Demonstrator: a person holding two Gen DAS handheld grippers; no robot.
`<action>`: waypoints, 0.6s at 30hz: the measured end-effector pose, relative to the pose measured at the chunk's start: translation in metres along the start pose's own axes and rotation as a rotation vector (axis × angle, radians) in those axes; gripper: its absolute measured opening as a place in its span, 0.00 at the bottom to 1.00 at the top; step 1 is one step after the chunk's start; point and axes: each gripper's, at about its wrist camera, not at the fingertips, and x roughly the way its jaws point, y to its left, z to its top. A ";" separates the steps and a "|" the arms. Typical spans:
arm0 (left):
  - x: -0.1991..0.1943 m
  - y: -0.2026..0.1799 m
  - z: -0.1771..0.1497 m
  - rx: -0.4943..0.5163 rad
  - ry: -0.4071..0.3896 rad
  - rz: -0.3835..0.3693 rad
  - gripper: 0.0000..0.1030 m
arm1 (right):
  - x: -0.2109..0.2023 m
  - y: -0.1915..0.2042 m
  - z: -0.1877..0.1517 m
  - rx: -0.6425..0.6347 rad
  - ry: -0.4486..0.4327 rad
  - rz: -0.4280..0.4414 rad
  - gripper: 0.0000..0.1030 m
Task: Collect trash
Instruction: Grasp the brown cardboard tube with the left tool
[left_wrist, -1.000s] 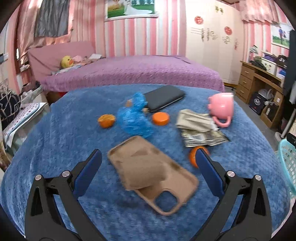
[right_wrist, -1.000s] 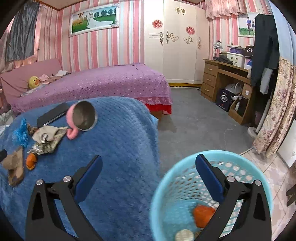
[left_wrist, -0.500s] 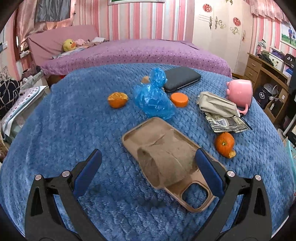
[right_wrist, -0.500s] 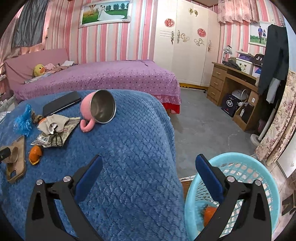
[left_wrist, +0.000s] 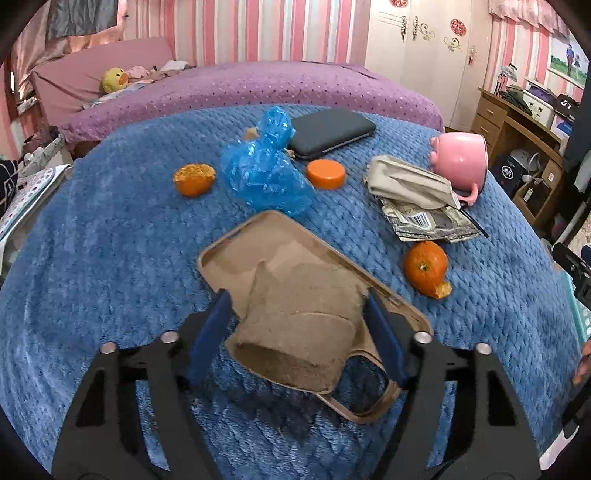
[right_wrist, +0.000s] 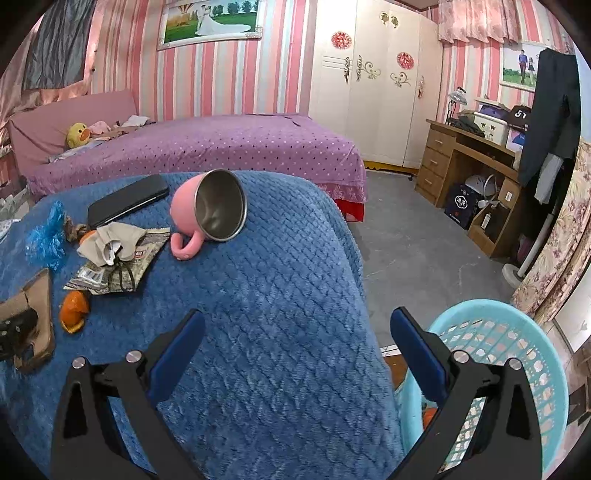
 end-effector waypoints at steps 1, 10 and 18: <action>-0.001 0.001 0.000 -0.003 -0.005 -0.011 0.59 | 0.000 0.002 0.000 -0.001 0.000 0.003 0.95; -0.014 0.017 0.005 -0.039 -0.031 -0.036 0.54 | -0.003 0.042 0.001 -0.045 -0.007 0.071 0.95; -0.027 0.041 0.015 0.006 -0.102 0.074 0.54 | -0.009 0.102 0.001 -0.096 -0.007 0.191 0.95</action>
